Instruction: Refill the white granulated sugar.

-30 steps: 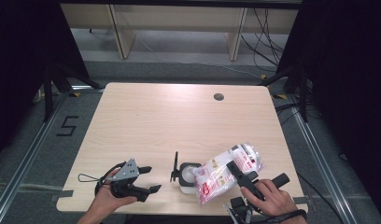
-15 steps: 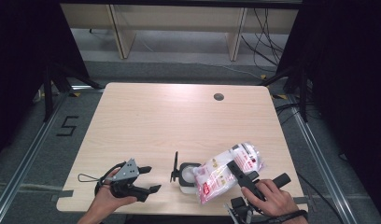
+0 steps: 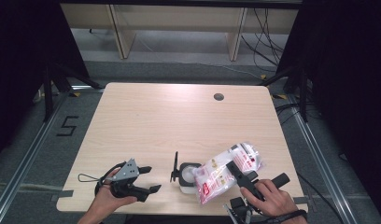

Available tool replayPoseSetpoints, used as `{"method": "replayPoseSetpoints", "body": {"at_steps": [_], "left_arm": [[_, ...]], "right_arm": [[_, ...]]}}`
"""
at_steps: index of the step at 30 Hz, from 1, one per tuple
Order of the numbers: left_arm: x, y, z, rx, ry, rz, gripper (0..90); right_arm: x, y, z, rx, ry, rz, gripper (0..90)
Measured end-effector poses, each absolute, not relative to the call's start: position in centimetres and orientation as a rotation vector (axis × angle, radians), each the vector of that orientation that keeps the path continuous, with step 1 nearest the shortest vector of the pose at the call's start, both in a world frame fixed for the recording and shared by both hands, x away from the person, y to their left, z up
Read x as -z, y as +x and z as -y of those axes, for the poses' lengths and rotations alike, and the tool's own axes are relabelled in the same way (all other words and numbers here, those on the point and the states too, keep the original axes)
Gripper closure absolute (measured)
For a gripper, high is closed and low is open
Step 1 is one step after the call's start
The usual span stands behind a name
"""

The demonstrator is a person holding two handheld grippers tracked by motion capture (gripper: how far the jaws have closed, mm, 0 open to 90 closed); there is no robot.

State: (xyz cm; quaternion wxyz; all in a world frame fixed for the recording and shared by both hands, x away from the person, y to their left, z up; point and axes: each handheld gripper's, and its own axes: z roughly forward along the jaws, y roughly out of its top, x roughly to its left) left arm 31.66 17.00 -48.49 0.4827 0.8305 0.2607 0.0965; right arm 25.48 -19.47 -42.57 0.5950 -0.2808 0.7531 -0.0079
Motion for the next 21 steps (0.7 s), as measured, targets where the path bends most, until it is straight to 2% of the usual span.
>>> {"method": "replayPoseSetpoints", "body": {"at_steps": [21], "left_arm": [[48.49, 31.69, -17.11, -0.238, 2.030, -0.647, 25.0]], "right_arm": [[42.67, 25.81, 19.78, -0.004, -0.632, -1.773, 62.4]]}}
